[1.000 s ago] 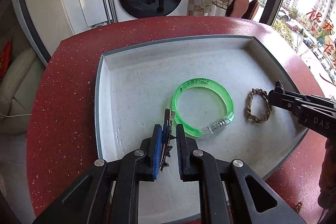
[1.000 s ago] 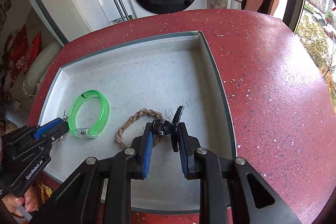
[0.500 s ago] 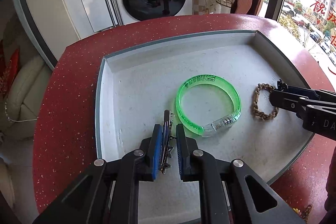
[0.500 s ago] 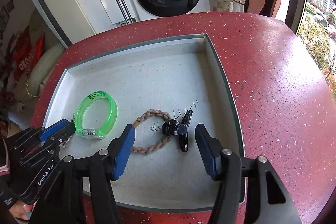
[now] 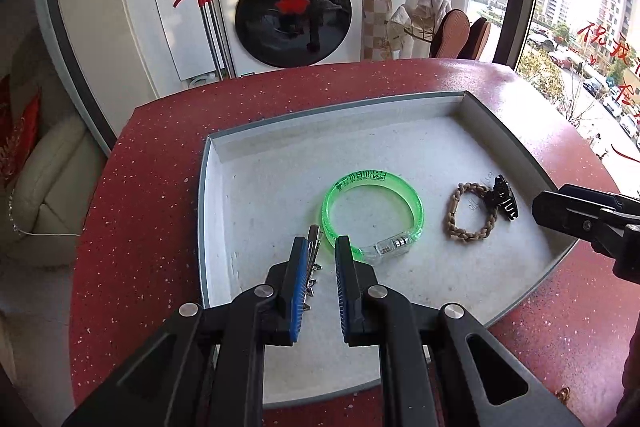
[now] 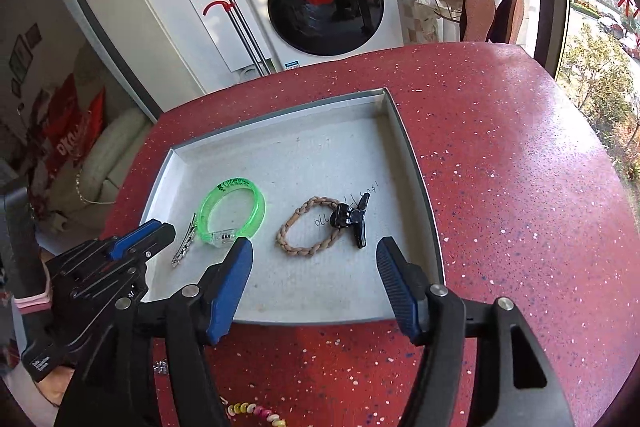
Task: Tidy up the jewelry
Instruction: 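Open the right tool to drop the claw clip while the left tool releases the barrette, then move both tools back toward the hair ties on the table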
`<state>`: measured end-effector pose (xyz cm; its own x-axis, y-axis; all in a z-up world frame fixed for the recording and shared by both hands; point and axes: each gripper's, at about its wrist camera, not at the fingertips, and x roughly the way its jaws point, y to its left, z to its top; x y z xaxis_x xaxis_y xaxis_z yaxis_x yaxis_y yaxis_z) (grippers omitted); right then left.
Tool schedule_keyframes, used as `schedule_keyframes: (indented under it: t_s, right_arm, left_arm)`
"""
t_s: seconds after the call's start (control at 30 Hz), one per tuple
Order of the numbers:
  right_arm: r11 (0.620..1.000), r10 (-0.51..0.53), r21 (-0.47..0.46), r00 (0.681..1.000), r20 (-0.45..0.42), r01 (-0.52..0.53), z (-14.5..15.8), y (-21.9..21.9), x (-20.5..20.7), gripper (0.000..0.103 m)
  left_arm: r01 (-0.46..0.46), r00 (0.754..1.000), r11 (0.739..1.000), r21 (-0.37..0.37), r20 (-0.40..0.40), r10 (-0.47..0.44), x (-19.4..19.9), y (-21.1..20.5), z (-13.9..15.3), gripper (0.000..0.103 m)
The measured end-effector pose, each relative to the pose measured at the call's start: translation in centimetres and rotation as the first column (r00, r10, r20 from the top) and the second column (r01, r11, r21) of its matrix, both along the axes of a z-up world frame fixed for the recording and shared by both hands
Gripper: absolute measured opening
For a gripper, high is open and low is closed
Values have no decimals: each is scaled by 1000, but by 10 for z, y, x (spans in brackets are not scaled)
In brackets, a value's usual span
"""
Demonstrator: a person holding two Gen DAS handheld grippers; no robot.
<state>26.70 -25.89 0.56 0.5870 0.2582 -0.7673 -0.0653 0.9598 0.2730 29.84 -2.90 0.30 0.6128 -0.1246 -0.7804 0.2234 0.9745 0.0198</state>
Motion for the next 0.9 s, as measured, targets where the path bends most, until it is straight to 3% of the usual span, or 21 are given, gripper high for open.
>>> schedule_keyframes:
  t_s: [0.07,0.5,0.53,0.57,0.6,0.7,0.83,0.9]
  right_arm:
    - [1000,3,15,1000,4,-3,3,0,-10,76]
    - [1000,-11,28,1000,8,11,10,-2,-66,80]
    - [1000,-14,28,1000,11,13,11,-2,-70,80]
    - [999,-16,28,1000,13,15,12,-3,-74,82]
    - [999,-18,28,1000,16,18,13,-4,-79,82]
    - [999,-26,34,999,21,26,13,-7,-91,82]
    - [999,-35,37,998,45,33,13,-6,-108,103]
    - [999,-37,34,997,70,35,13,-5,-117,103]
  left_arm:
    - [1,1000,1000,-16,13,-1,-6,2,6,32]
    - [9,999,998,-64,45,-7,-45,11,26,33]
    - [10,999,998,-69,43,-7,-49,12,27,42]
    - [6,999,998,-70,44,-3,-54,14,27,98]
    - [-15,998,998,-68,66,20,-60,16,29,103]
    - [-8,995,998,-63,99,14,-74,18,32,103]
    - [-12,995,997,-78,101,20,-96,26,31,103]
    - [-21,995,996,-84,95,29,-107,32,29,103]
